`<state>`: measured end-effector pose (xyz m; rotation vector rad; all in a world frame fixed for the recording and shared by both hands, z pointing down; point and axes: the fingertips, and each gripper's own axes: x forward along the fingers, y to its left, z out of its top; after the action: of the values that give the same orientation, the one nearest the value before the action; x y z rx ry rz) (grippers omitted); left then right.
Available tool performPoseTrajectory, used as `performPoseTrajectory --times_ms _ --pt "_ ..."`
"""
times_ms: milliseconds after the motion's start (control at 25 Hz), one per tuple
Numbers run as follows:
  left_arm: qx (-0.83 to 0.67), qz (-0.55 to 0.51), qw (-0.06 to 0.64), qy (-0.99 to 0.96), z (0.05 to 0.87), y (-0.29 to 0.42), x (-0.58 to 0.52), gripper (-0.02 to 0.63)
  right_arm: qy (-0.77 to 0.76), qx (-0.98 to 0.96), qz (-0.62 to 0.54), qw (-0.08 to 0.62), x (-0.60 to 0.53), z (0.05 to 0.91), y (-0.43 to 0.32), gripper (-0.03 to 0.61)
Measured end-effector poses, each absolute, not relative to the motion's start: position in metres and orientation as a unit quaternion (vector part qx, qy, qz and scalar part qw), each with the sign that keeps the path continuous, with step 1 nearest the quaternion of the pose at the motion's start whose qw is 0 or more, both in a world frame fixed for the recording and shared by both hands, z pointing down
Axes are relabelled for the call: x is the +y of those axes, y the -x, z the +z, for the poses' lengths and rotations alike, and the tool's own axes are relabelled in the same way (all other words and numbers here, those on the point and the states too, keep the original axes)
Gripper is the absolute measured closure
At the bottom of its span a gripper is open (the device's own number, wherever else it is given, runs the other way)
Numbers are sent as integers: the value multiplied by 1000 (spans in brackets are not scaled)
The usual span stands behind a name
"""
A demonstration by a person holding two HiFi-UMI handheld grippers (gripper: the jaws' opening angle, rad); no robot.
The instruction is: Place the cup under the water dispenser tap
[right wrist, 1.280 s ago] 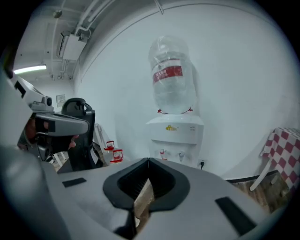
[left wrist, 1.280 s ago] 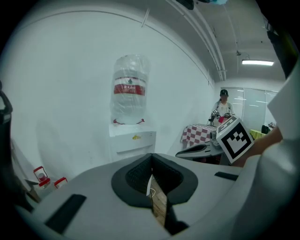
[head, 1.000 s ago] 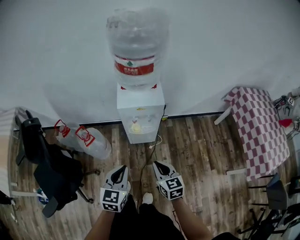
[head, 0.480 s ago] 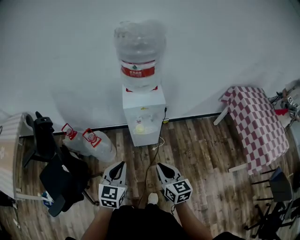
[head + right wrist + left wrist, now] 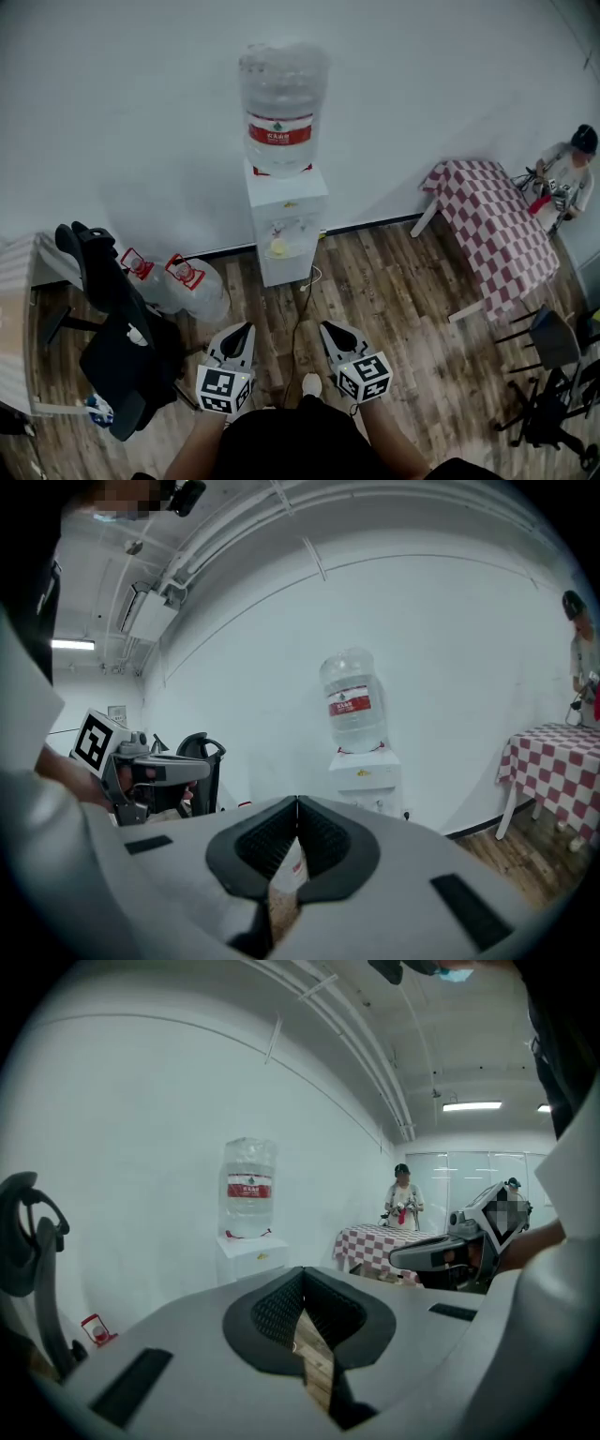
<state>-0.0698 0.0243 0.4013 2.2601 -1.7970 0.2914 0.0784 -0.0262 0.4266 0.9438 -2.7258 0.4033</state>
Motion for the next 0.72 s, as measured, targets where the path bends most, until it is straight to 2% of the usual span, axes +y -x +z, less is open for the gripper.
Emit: performPoseTrajectory --times_ms 400,720 --pt "-600 77 150 -782 421 116 102 600 -344 -923 128 115 58 419 -64 555" --pt "-596 67 143 -787 416 113 117 600 -360 -918 124 111 77 409 -81 555"
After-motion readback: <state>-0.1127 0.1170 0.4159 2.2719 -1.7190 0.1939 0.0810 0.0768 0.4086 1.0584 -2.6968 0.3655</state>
